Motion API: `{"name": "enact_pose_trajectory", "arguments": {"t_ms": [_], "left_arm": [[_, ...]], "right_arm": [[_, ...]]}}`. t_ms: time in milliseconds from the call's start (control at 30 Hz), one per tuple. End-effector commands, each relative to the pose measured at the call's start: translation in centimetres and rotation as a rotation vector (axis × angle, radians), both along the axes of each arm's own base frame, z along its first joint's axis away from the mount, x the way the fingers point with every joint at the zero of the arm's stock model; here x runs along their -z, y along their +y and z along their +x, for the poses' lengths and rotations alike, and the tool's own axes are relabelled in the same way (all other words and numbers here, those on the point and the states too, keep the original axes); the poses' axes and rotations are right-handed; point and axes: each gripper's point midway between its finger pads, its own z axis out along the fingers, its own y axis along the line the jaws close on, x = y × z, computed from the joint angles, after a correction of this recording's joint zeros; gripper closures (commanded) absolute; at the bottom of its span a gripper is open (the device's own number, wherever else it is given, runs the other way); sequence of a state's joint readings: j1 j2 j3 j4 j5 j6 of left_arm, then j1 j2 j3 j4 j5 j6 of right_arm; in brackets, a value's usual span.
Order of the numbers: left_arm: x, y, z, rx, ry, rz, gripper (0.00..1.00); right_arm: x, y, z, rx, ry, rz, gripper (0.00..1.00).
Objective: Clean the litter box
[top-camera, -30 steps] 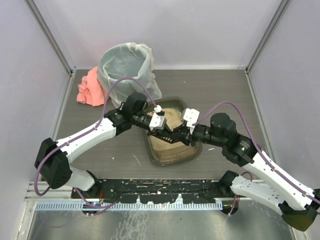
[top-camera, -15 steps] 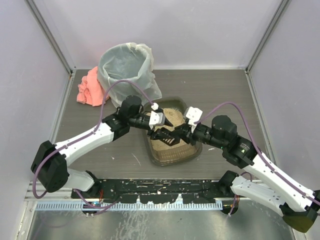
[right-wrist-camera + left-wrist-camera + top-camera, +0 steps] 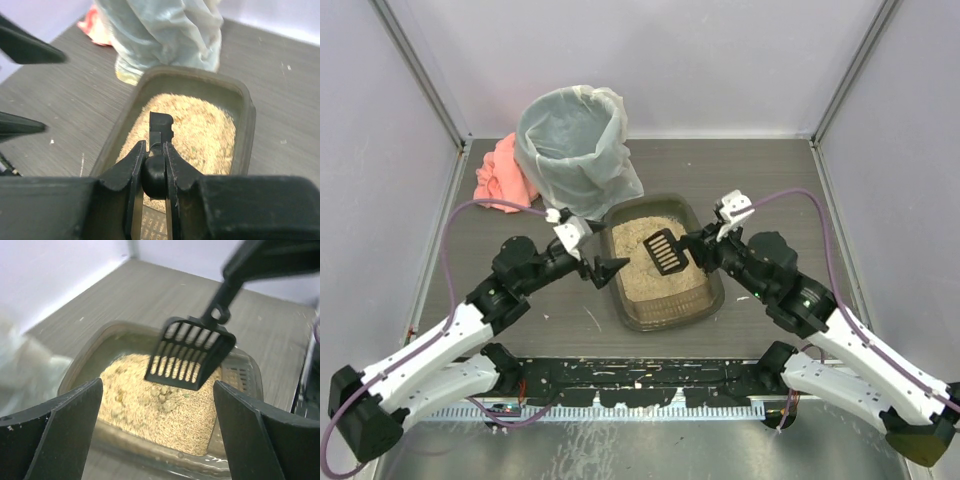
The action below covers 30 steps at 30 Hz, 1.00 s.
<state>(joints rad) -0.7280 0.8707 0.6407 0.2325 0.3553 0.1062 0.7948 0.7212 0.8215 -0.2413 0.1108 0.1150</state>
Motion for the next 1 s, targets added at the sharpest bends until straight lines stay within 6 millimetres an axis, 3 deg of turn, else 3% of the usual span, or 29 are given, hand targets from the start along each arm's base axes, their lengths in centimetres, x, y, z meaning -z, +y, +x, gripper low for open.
{"name": "enact_pose_trajectory", "arguments": {"t_ms": [0,233,567,967], "left_arm": [[-2.3,5.4,2.6,-0.395,0.220,-0.250,0.05],[0.6,9.8,1.1,-0.607,0.453,-0.215,0.02],[3.5,13.9,0.2,-0.812,0.547,-0.049,0.02],[5.8,14.1,0.4,-0.860,0.592,0.025,0.02]], "right_arm": [[-0.6,-1.3,2.5,0.203,0.084,0.052,0.99],[1.6,-3.2,3.8,0.342,0.124,-0.027,0.99],[3.3,-2.6,5.8,0.329,0.124,-0.233,0.99],[5.3,-1.7,8.2,0.353,0.128,-0.336,0.99]]}}
